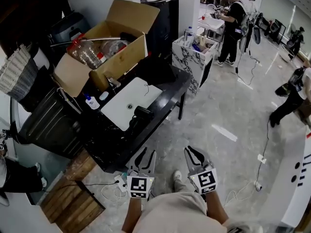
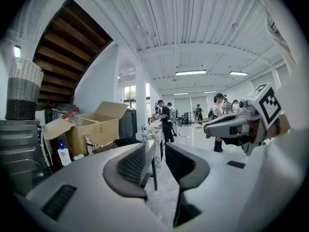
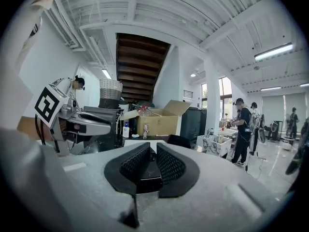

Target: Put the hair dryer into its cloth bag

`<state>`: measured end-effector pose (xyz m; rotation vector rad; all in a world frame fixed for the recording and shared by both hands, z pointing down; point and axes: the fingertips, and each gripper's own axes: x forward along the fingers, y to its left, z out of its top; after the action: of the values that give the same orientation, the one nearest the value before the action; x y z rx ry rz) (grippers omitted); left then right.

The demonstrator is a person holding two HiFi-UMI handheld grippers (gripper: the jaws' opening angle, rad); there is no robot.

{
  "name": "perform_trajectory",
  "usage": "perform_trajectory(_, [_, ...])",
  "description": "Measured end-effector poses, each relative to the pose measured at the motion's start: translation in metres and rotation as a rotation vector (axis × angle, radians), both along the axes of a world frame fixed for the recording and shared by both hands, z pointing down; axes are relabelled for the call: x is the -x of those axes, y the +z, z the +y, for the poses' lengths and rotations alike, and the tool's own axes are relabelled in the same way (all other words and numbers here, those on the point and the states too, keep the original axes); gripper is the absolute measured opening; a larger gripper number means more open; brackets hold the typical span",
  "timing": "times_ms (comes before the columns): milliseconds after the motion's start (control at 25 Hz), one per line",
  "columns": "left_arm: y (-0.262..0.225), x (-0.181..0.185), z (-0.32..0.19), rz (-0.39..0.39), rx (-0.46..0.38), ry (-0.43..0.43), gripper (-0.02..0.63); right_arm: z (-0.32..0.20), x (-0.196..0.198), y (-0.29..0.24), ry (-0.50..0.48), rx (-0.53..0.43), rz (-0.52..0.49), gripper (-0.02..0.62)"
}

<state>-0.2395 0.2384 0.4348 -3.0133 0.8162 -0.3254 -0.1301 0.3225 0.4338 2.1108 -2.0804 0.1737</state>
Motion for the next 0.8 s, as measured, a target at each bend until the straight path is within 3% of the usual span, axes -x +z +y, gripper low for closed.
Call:
perform_trajectory(160, [-0.002, -0.022, -0.018, -0.006, -0.001, -0.022, 0.127, -0.023, -0.028, 0.002, -0.036, -0.016, 0.039, 0.028])
perform_trajectory(800, [0.011, -0.102, -0.068, -0.054, 0.033, -0.098, 0.127, -0.084, -0.109, 0.012, -0.125, 0.022, -0.053, 0.028])
